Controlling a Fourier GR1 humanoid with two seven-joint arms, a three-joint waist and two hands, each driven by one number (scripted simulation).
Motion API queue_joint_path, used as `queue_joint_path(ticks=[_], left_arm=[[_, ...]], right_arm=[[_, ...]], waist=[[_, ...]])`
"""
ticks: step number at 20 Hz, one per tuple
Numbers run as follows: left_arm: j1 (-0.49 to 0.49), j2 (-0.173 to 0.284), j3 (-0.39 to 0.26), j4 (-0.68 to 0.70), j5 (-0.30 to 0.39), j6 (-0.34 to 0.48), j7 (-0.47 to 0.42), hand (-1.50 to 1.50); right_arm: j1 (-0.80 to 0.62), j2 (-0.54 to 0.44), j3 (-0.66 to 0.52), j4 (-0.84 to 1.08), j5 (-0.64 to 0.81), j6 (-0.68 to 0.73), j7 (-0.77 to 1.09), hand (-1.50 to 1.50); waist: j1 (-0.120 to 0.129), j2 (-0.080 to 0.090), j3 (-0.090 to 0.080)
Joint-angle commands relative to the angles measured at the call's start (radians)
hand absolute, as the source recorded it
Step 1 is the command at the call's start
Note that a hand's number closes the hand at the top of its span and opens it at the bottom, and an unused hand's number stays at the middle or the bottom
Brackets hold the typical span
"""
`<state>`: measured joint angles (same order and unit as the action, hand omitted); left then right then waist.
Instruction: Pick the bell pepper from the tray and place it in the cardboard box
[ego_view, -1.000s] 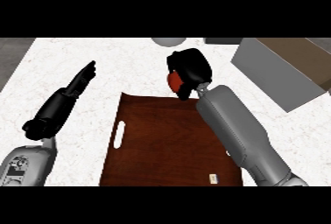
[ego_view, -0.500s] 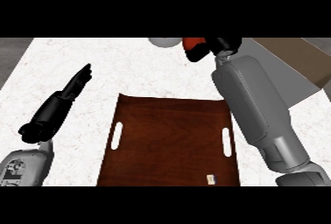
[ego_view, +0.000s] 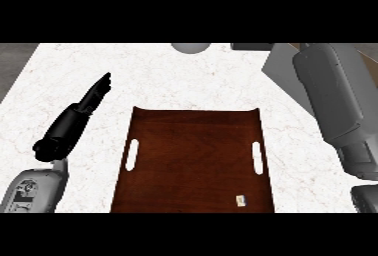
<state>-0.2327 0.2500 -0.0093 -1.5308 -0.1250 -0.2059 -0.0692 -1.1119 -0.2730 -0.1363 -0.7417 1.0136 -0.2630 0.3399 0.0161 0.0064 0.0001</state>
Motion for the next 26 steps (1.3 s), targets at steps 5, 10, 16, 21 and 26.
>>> queue_joint_path(ticks=[5,10,16,21,26], left_arm=[[-0.037,-0.019,-0.012,0.037,-0.016,-0.002,-0.008,0.0],[0.015,0.007,0.003,-0.047,0.007,-0.026,0.012,0.0],[-0.018,0.002,0.003,-0.027,-0.006,-0.023,0.013,0.0],[0.048,-0.014,-0.013,-0.049,-0.021,-0.013,-0.033,0.0],[-0.02,-0.016,0.005,0.009,-0.017,-0.014,-0.016,0.0]], right_arm=[[-0.061,-0.16,-0.033,0.27,0.02,0.115,-0.086,1.5],[0.003,-0.263,-0.079,0.379,-0.039,0.288,-0.197,1.5],[-0.027,-0.353,-0.053,0.511,-0.002,0.425,-0.285,1.5],[0.002,-0.344,-0.07,0.557,-0.028,0.5,-0.394,-1.5],[-0.006,-0.334,-0.152,0.517,-0.114,0.436,-0.542,-1.5]], waist=[[0.012,0.009,0.0],[0.018,0.004,0.001],[0.031,0.013,0.001],[0.037,0.011,0.002],[0.028,0.014,0.003]])
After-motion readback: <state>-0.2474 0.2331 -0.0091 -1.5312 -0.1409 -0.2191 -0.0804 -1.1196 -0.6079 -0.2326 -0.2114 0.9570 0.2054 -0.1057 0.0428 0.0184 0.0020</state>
